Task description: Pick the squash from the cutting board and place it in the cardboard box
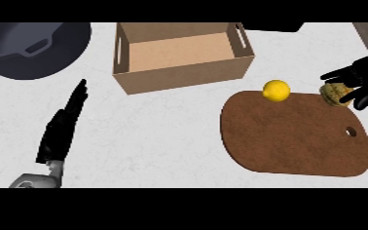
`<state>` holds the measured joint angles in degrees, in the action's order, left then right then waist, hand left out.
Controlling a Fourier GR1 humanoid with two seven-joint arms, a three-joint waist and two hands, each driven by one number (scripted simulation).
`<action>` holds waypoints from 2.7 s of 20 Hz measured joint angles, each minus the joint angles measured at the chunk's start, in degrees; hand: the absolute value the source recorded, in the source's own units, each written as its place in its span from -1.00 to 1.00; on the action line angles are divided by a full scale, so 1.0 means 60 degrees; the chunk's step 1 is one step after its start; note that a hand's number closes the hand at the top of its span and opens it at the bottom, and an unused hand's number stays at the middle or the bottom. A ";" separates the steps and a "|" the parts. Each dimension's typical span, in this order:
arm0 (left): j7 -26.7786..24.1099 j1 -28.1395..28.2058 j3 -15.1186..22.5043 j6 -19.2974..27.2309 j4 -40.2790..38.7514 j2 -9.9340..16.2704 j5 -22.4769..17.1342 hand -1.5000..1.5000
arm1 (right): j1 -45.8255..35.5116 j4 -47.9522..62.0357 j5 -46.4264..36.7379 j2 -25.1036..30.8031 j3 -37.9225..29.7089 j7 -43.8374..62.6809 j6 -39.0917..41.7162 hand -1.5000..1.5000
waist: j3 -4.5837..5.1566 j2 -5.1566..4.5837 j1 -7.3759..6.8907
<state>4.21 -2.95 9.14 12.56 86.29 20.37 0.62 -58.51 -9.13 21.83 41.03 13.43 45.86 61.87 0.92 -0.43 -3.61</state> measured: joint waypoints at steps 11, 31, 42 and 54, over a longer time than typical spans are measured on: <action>0.0056 -0.0026 -0.0099 -0.0128 -0.0007 -0.0069 0.0107 0.00 | -0.0111 0.0203 -0.0486 -0.0226 0.0069 -0.0346 -0.0022 -1.00 | 0.0033 0.0043 0.0087; 0.0008 0.0224 -0.0384 -0.0224 0.0050 -0.0163 0.0193 0.00 | 0.0148 -0.0252 -0.1240 -0.0621 0.0233 -0.1106 -0.0301 1.00 | 0.0133 0.0174 0.0230; -0.0175 0.0093 -0.0430 -0.0345 -0.0110 -0.0272 0.0301 0.00 | 0.0467 -0.1939 -0.2991 -0.0531 0.0996 -0.3398 -0.1750 1.00 | -0.0028 0.0016 0.0128; -0.0178 -0.0391 -0.0007 -0.0624 -0.0011 -0.0466 0.0349 0.00 | -0.1770 -0.6158 -0.5304 -0.0832 0.2106 -0.8076 -0.4130 1.00 | -0.0276 -0.0405 -0.0814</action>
<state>3.14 -5.30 9.10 8.82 86.22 17.57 2.71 -69.13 -46.07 -9.99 36.04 26.06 -2.60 37.09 -0.74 -2.86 -8.49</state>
